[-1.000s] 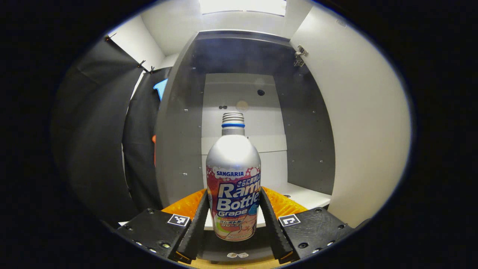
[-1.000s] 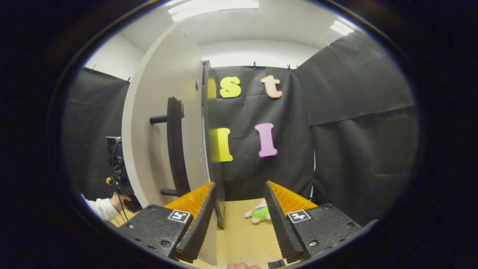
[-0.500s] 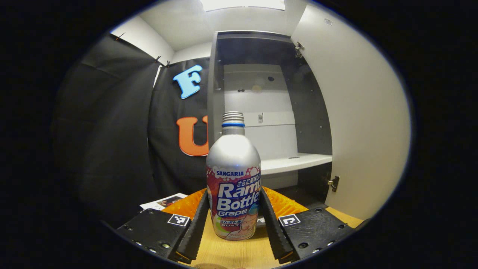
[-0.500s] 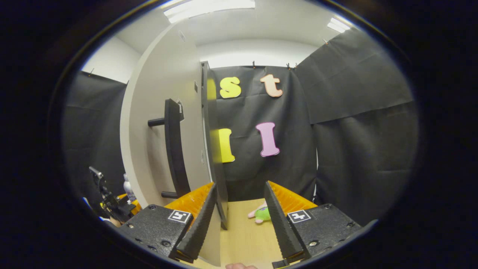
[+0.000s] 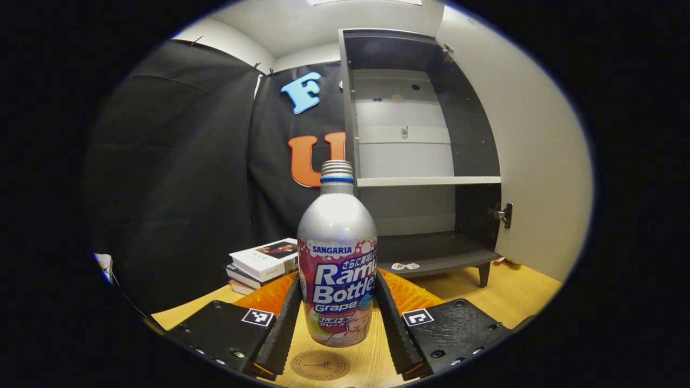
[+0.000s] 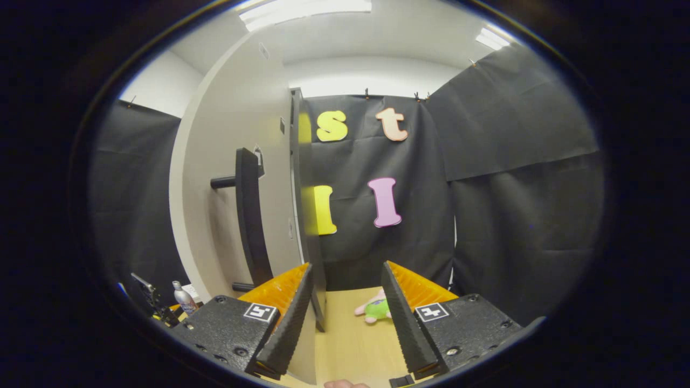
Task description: Open the cabinet door with the right hand, grasp the bottle in the cabinet with the left hand and place it on the coaster, then close the cabinet door with the right hand.
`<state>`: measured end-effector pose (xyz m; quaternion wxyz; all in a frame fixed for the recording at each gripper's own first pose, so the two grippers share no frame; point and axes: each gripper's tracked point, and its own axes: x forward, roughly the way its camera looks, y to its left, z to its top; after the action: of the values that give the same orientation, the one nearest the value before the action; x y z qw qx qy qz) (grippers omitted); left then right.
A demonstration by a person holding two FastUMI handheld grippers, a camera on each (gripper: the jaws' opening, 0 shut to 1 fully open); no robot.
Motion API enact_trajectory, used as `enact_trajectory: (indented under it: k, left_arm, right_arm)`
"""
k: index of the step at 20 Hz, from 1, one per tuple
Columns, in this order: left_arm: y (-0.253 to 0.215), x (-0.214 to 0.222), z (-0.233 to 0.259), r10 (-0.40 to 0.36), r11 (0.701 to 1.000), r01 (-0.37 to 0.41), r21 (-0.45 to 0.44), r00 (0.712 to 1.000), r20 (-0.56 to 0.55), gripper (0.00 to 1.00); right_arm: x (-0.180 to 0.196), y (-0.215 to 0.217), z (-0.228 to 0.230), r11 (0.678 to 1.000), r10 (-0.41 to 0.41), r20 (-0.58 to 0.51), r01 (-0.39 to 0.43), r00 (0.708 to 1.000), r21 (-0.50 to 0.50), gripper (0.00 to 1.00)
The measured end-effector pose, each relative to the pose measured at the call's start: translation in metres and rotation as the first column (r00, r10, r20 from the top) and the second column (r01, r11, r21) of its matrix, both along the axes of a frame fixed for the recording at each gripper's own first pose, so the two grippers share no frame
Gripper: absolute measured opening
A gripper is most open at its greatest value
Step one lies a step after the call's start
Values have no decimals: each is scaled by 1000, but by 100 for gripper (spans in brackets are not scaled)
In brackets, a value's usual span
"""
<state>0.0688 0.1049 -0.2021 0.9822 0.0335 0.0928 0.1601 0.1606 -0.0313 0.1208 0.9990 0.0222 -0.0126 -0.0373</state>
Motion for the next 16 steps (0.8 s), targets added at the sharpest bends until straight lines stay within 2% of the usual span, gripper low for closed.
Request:
enact_trajectory:
  k: [7, 16]
  left_arm:
    - [19, -12, -37, 57, 998, -56, 13, 998, -37, 72]
    - [22, -17, -101, 94, 995, -95, 2, 983, -159, 72]
  right_arm:
    - [-2, -1, 0, 1000, -18, -23, 18, 1000, -6, 79]
    - [-3, -1, 1, 998, -41, -28, 39, 999, -46, 79]
